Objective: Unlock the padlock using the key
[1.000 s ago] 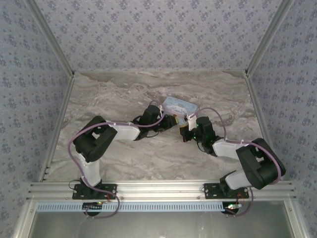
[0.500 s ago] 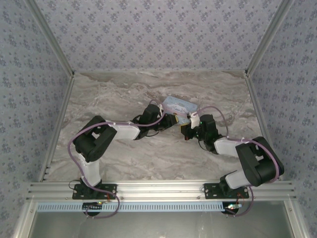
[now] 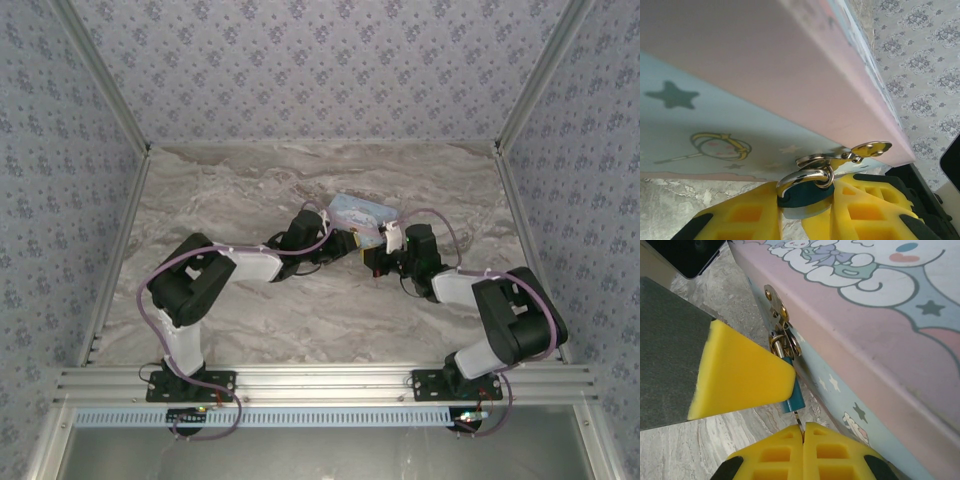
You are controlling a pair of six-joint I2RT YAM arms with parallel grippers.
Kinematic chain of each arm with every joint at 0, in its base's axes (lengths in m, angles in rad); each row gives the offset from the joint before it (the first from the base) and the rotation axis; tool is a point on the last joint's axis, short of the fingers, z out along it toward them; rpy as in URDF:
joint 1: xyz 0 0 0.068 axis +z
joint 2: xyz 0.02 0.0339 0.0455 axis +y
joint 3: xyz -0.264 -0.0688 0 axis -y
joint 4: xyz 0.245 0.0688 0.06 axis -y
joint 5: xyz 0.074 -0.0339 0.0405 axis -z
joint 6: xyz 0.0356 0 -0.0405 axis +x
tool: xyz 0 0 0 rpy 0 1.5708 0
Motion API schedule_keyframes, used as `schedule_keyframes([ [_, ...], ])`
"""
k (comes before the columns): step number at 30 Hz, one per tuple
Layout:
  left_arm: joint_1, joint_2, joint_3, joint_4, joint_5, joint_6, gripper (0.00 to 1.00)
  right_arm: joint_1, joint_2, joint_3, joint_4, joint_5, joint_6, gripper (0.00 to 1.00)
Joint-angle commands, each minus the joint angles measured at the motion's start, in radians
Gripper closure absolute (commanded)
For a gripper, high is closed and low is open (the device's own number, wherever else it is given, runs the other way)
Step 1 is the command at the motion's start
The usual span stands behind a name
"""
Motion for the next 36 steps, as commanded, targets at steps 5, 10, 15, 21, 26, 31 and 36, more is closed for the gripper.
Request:
schedule_keyframes([
  [5, -0.017, -0.034, 0.028, -0.007, 0.068, 0.000, 0.76, -0.006, 0.006, 0.043, 0.091, 0.017, 0.032, 1.00],
  [10, -0.018, -0.027, 0.035, -0.007, 0.073, -0.001, 0.76, -0.002, 0.007, 0.053, 0.127, 0.017, 0.075, 1.00],
  [15, -0.017, -0.013, 0.046, -0.005, 0.083, -0.007, 0.76, 0.014, 0.006, 0.042, 0.170, 0.039, 0.123, 1.00],
  [21, 0.008, 0.032, 0.043, 0.038, 0.073, -0.023, 0.76, 0.032, 0.031, 0.002, 0.143, 0.117, 0.147, 1.00],
  [26, 0.018, 0.079, 0.067, 0.064, 0.095, -0.039, 0.75, 0.038, 0.072, -0.042, 0.180, 0.132, 0.186, 1.00],
  [31, 0.017, 0.103, 0.055, 0.088, 0.096, -0.064, 0.68, 0.054, 0.088, -0.061, 0.193, 0.165, 0.211, 1.00],
  [36, 0.022, 0.104, 0.031, 0.108, 0.086, -0.082, 0.56, 0.065, 0.099, -0.065, 0.199, 0.182, 0.252, 1.00],
])
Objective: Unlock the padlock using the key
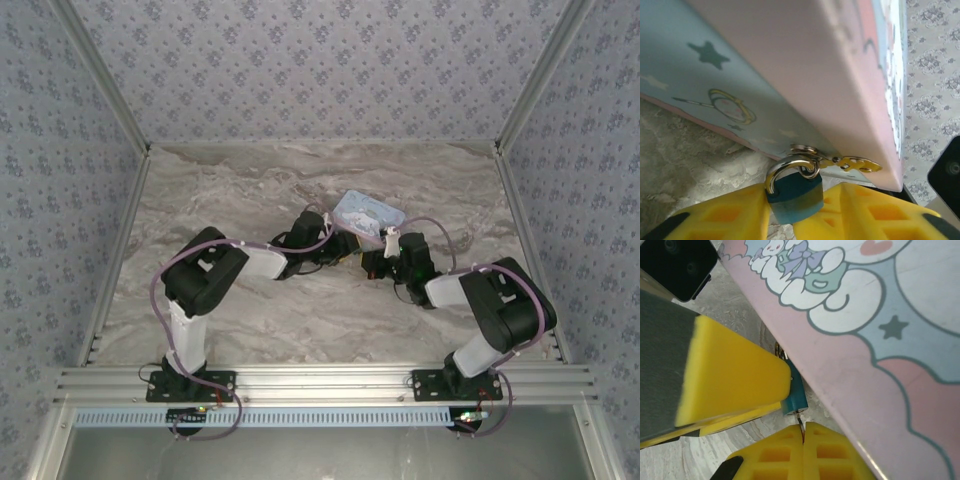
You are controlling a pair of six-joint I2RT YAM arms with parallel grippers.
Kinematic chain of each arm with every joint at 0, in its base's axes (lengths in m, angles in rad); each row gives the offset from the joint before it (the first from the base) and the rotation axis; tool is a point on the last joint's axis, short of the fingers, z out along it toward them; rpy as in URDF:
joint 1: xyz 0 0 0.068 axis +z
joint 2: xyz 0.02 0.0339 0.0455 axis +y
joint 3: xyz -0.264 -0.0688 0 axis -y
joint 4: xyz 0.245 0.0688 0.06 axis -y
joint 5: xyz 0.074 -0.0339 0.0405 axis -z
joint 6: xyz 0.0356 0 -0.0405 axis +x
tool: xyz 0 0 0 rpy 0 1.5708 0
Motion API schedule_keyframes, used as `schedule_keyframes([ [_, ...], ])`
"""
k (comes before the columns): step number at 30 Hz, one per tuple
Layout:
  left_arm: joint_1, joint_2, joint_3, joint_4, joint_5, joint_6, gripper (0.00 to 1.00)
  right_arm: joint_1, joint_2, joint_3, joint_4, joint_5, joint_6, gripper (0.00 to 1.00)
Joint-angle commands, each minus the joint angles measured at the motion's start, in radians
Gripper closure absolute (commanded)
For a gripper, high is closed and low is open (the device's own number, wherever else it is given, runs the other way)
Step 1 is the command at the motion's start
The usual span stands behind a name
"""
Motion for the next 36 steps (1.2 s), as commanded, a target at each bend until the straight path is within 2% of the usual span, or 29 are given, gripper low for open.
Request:
schedule_keyframes([
  [1, 0.003, -0.006, -0.011, 0.059, 0.009, -0.010, 0.53, 0.008, 0.012, -0.010, 0.046, 0.037, 0.054, 1.00],
  [5, 0.015, -0.029, -0.057, 0.088, -0.014, -0.027, 0.49, 0.012, -0.006, -0.017, 0.031, 0.043, 0.109, 1.00],
  [12, 0.023, -0.023, -0.107, 0.172, -0.016, -0.091, 0.47, 0.016, -0.053, -0.018, -0.025, 0.037, 0.226, 1.00],
  [21, 0.021, 0.025, -0.100, 0.249, 0.009, -0.152, 0.53, 0.029, -0.055, -0.006, -0.032, 0.019, 0.299, 1.00],
  [36, 0.008, 0.059, -0.068, 0.251, 0.039, -0.187, 0.63, 0.036, -0.099, 0.014, -0.068, 0.018, 0.438, 1.00],
])
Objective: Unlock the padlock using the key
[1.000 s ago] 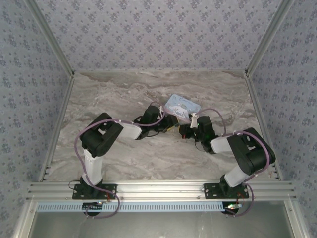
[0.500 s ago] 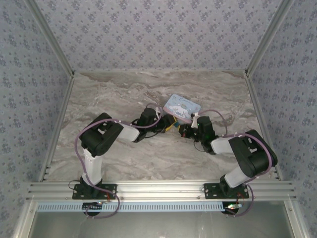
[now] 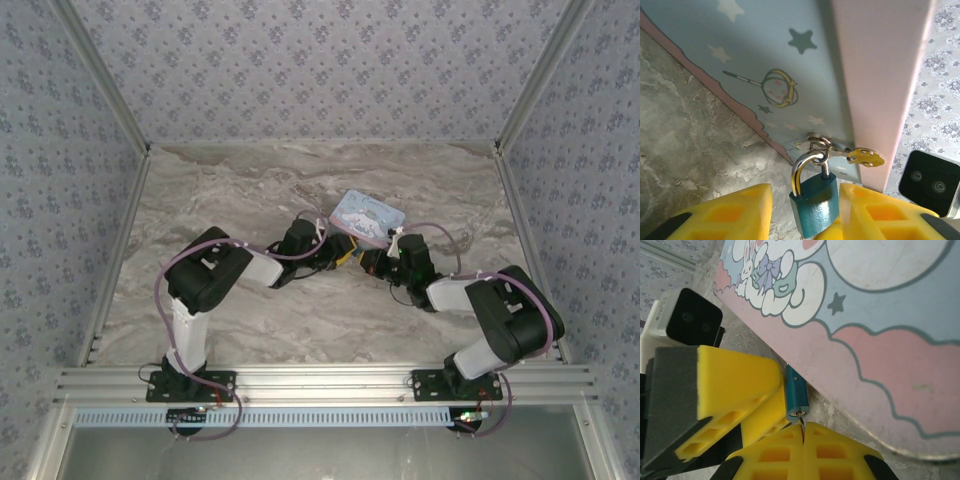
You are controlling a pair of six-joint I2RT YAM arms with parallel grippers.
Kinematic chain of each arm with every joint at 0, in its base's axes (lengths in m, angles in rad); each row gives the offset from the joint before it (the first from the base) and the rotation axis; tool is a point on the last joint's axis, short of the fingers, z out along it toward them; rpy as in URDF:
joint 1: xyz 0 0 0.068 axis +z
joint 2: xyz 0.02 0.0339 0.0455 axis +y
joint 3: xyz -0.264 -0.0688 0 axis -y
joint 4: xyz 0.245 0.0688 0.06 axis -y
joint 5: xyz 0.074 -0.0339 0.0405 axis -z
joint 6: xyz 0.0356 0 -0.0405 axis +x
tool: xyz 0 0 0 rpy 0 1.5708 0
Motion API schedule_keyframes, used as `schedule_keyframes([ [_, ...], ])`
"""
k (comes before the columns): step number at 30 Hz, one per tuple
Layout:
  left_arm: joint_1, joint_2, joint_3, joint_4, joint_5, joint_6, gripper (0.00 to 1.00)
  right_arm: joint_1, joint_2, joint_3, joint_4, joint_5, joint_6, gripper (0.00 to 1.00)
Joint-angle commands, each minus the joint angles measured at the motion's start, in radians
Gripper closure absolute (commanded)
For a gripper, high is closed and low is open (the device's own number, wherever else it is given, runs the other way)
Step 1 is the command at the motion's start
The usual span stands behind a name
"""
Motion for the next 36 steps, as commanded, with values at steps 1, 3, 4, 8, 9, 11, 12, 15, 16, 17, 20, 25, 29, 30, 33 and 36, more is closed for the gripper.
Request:
schedule_keyframes([
  [1, -0.008, 0.026, 0.031, 0.035, 0.026, -0.014, 0.64, 0.009, -0.030, 0.024, -0.012, -0.002, 0.059, 1.00],
  [3, -0.008, 0.027, 0.032, 0.037, 0.026, -0.014, 0.67, 0.011, -0.029, 0.023, -0.013, -0.003, 0.080, 1.00],
  [4, -0.008, 0.027, 0.032, 0.036, 0.026, -0.014, 0.68, 0.010, -0.029, 0.024, -0.014, -0.002, 0.090, 1.00],
  [8, -0.009, 0.028, 0.035, 0.037, 0.028, -0.017, 0.72, 0.012, -0.024, 0.028, -0.017, -0.007, 0.129, 1.00],
  [9, -0.011, 0.028, 0.036, 0.038, 0.029, -0.018, 0.72, 0.012, -0.020, 0.027, -0.012, -0.012, 0.145, 1.00],
  [11, -0.011, 0.030, 0.039, 0.040, 0.032, -0.020, 0.73, 0.012, -0.008, 0.028, 0.012, -0.024, 0.176, 1.00],
  [12, -0.012, 0.030, 0.042, 0.040, 0.033, -0.021, 0.73, 0.013, -0.001, 0.025, 0.029, -0.027, 0.193, 1.00],
  [15, -0.014, 0.030, 0.044, 0.040, 0.034, -0.023, 0.73, 0.012, 0.019, 0.025, 0.070, -0.032, 0.237, 1.00],
  [16, -0.014, 0.030, 0.046, 0.040, 0.035, -0.023, 0.73, 0.012, 0.025, 0.026, 0.080, -0.034, 0.247, 1.00],
  [17, -0.014, 0.030, 0.046, 0.040, 0.035, -0.025, 0.73, 0.012, 0.030, 0.027, 0.090, -0.036, 0.256, 1.00],
  [20, -0.015, 0.030, 0.044, 0.043, 0.035, -0.025, 0.75, 0.013, 0.034, 0.032, 0.090, -0.037, 0.266, 1.00],
  [25, -0.015, 0.029, 0.042, 0.046, 0.034, -0.025, 0.82, 0.013, 0.026, 0.033, 0.077, -0.036, 0.271, 1.00],
  [29, -0.016, 0.021, 0.036, 0.044, 0.027, -0.023, 0.90, 0.014, 0.002, 0.051, -0.029, -0.024, 0.223, 0.95],
  [30, -0.016, 0.018, 0.035, 0.044, 0.025, -0.022, 0.91, 0.013, -0.010, 0.060, -0.080, -0.018, 0.197, 0.93],
  [33, -0.014, 0.007, 0.029, 0.037, 0.017, -0.019, 0.94, 0.014, -0.045, 0.071, -0.191, 0.008, 0.128, 0.86],
  [36, -0.015, -0.011, 0.024, 0.012, 0.005, -0.005, 0.97, 0.014, -0.084, 0.074, -0.281, 0.036, 0.065, 0.73],
])
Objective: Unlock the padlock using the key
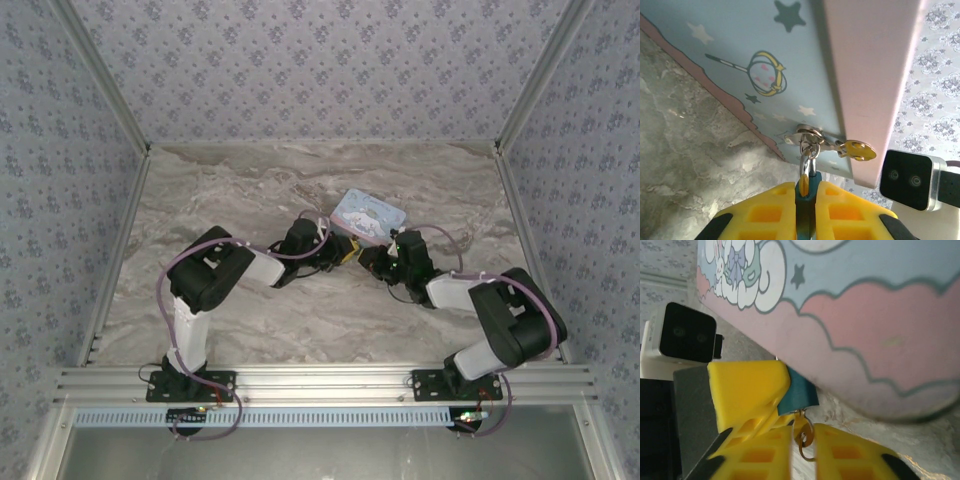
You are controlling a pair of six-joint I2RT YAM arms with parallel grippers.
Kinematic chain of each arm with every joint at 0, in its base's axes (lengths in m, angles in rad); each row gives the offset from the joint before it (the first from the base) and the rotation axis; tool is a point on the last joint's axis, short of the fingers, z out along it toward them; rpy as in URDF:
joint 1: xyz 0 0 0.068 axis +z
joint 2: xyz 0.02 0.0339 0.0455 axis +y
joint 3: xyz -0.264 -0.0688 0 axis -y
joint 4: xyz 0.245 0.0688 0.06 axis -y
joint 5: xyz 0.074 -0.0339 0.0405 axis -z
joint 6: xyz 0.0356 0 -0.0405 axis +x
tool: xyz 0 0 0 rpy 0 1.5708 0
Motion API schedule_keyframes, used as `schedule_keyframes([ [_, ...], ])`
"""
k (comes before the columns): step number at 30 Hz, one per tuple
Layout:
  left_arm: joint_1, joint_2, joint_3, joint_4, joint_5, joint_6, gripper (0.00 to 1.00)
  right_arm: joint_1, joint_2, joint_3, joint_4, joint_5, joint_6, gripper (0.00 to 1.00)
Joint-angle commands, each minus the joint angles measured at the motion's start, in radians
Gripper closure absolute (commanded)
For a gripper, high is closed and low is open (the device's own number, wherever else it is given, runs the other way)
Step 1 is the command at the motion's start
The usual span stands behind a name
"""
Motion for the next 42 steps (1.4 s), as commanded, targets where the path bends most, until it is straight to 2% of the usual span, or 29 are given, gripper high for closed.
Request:
schedule_keyframes([
  [1, -0.008, -0.032, 0.009, -0.019, -0.010, 0.029, 0.98, 0.007, -0.058, 0.030, -0.152, 0.040, -0.116, 0.70],
  [7, -0.002, -0.062, -0.004, -0.044, -0.025, 0.034, 1.00, 0.008, -0.140, 0.029, -0.243, 0.059, -0.254, 0.52],
  [12, 0.003, -0.081, -0.024, -0.050, -0.040, 0.019, 1.00, 0.021, -0.240, 0.047, -0.312, 0.090, -0.411, 0.34],
  [17, 0.007, -0.093, -0.038, -0.050, -0.046, -0.027, 1.00, 0.101, -0.348, 0.080, -0.428, 0.242, -0.617, 0.17],
  [23, 0.019, -0.122, -0.039, -0.093, -0.038, -0.107, 1.00, 0.257, -0.405, 0.082, -0.491, 0.550, -0.855, 0.20],
  [28, 0.033, -0.146, -0.002, -0.203, 0.009, -0.135, 1.00, 0.324, -0.395, 0.047, -0.453, 0.717, -0.989, 0.25],
  [35, 0.061, -0.179, 0.018, -0.297, 0.041, -0.138, 1.00, 0.359, -0.384, 0.005, -0.340, 0.748, -1.049, 0.32],
  [42, 0.075, -0.214, 0.060, -0.417, 0.080, -0.106, 1.00, 0.420, -0.271, -0.009, -0.230, 0.783, -1.115, 0.37],
])
